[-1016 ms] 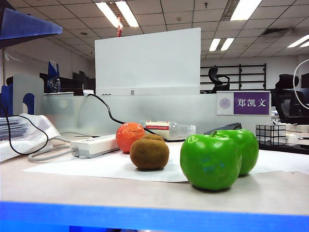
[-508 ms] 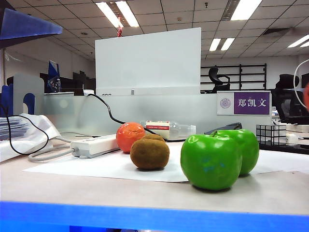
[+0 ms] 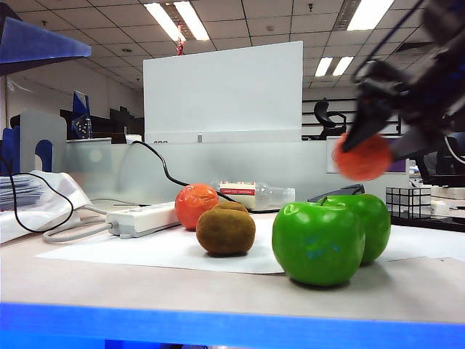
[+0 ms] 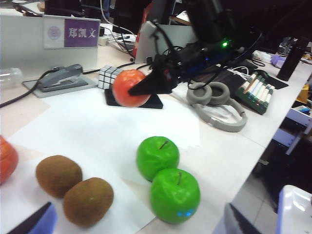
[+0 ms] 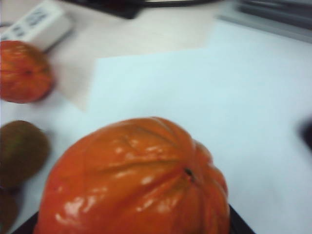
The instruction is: Put the same fruits together.
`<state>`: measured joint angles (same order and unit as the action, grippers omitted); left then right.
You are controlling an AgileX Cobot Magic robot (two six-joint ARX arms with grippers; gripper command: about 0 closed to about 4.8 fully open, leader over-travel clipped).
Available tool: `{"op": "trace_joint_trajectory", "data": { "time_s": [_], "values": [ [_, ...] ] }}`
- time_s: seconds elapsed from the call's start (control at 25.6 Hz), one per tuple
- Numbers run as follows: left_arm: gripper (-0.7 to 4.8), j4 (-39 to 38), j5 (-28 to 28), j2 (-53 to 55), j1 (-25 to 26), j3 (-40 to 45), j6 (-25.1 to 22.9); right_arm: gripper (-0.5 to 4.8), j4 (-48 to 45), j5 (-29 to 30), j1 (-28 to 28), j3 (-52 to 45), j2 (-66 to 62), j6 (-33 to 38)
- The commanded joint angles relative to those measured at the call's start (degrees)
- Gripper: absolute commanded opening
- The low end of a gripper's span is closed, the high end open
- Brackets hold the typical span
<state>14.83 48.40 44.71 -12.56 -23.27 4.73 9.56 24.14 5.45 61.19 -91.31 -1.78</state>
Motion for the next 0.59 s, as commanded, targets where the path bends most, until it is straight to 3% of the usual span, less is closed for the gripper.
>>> {"op": "trace_joint_trajectory", "data": {
  "time_s": [0.04, 0.23, 0.59],
  "values": [
    [4.58, 0.2, -7.7, 0.0, 0.0, -0.3, -3.1, -0.05, -4.0, 2.2, 3.2, 4.5, -5.1, -0.1],
    [4.58, 0.7, -16.4, 0.6, 0.1, -0.3, -6.6, -0.05, -3.8, 6.4, 6.5, 11.2, -12.0, 0.3],
    [4.57, -0.6, -19.1, 3.1, 0.1, -0.3, -7.9, -0.05, -2.5, 11.7, 10.3, 21.2, -20.8, 0.5]
  ]
}}
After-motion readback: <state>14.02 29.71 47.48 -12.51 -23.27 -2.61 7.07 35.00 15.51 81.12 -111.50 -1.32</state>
